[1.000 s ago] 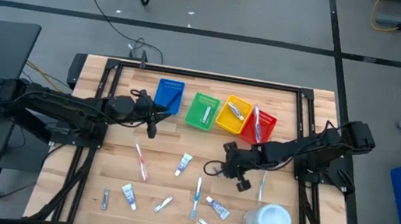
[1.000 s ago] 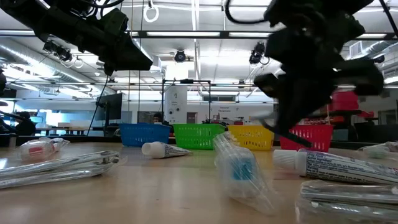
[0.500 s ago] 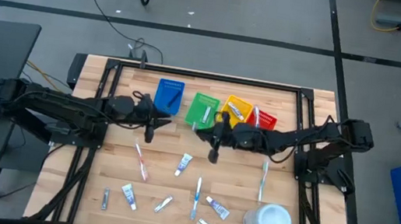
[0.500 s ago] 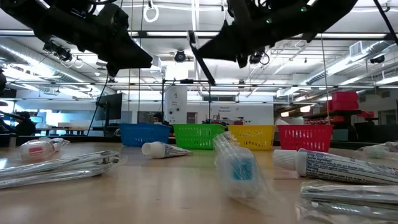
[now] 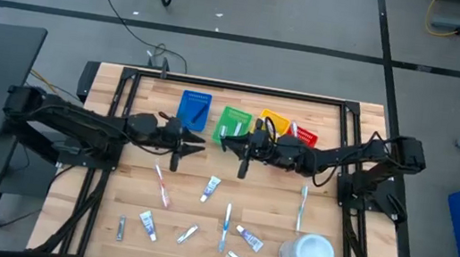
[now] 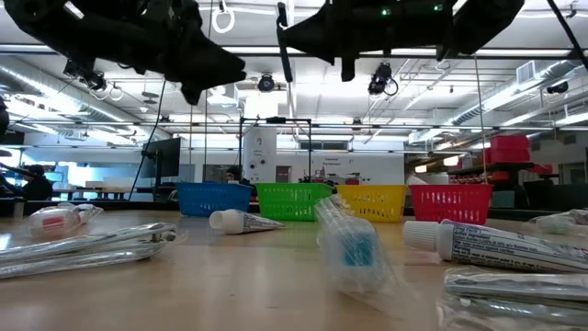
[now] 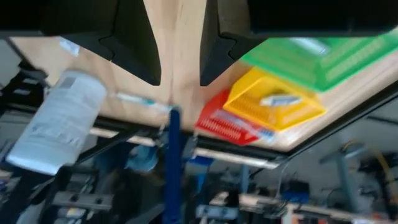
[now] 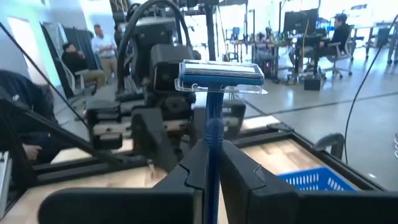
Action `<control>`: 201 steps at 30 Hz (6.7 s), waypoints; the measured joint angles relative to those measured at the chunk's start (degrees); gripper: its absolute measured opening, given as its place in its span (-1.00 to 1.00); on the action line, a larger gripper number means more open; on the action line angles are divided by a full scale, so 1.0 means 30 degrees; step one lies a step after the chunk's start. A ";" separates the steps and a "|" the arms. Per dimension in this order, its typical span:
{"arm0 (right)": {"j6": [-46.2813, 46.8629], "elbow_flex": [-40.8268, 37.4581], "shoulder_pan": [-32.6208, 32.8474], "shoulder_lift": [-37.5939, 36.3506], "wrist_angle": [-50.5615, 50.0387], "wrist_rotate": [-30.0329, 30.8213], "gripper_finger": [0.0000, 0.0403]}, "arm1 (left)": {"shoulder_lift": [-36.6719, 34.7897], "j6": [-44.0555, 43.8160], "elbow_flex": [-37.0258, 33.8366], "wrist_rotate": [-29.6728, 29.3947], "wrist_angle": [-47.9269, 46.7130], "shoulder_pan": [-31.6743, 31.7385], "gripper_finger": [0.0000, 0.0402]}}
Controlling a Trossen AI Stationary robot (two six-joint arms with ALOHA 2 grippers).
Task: Pick & Place Travel size toiletries
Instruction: Put the blue razor into the blue bin, then put the left silver nail cutter into the green bin
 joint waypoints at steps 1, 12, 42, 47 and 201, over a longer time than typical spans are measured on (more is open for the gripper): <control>-0.0020 0.0000 0.0015 0.0245 0.0433 -0.0007 -0.85 | 0.0425 0.0000 0.0000 0.0147 0.0647 0.0000 -0.36; -0.0026 0.0000 0.0015 0.1735 0.2526 -0.0054 -0.85 | 0.3792 -0.0168 0.0000 0.0136 0.5423 0.0007 -0.06; 0.0118 0.1545 0.0204 0.3247 0.3799 -0.0507 -0.85 | 0.4064 -0.0095 0.1282 0.0063 0.5007 0.0007 -0.34; -0.0035 0.1545 0.0189 0.3247 0.3814 -0.0463 -0.85 | 0.4064 -0.0124 0.1282 -0.0306 0.4981 0.0003 -0.56; 0.5517 0.1537 0.5020 -0.0541 -1.7925 -0.0358 -0.05 | 0.5346 -1.2579 1.0389 -0.5898 -1.9175 -0.6383 -0.46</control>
